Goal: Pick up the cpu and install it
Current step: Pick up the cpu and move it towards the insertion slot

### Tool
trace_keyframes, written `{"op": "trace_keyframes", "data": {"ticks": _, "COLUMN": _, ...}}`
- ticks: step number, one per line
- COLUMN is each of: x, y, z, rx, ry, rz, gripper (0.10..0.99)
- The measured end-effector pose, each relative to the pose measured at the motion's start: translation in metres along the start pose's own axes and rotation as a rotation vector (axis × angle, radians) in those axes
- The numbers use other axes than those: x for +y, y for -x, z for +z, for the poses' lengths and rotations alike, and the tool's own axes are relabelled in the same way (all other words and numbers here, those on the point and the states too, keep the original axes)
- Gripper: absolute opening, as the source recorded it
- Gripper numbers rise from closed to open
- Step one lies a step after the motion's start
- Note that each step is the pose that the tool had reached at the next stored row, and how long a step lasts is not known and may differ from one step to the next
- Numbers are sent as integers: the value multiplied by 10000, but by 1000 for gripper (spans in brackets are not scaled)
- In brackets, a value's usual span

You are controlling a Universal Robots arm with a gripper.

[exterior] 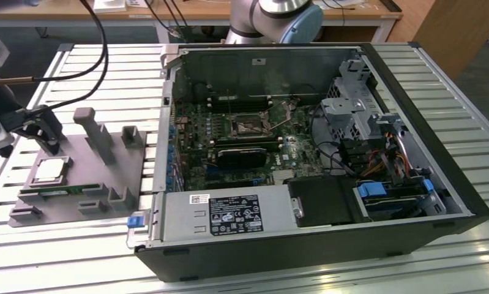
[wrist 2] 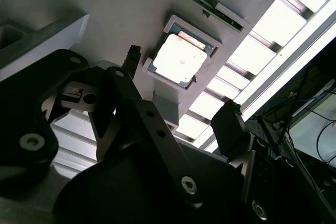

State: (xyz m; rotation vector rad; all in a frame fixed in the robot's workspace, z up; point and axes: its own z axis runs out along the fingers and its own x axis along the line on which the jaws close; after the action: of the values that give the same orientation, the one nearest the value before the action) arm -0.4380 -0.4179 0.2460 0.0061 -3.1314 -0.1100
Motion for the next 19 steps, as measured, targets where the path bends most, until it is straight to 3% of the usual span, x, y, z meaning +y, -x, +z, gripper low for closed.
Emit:
{"op": "trace_keyframes", "data": {"ticks": 3, "x": -3, "y": 0, "z": 5, "rx": 2, "ry": -1, "rz": 0, "gripper": 820}}
{"op": "trace_keyframes", "data": {"ticks": 4, "x": -58, "y": -2, "z": 55, "rx": 1, "ry": 2, "rz": -6, "gripper": 820}}
{"op": "trace_keyframes", "data": {"ticks": 5, "x": -65, "y": -1, "z": 68, "rx": 1, "ry": 2, "rz": -9, "gripper": 820}}
{"op": "trace_keyframes", "data": {"ticks": 11, "x": -72, "y": -2, "z": 140, "rx": 2, "ry": 2, "rz": 15, "gripper": 820}}
{"op": "trace_keyframes", "data": {"ticks": 19, "x": -71, "y": -2, "z": 160, "rx": 0, "ry": 1, "rz": 80, "gripper": 820}}
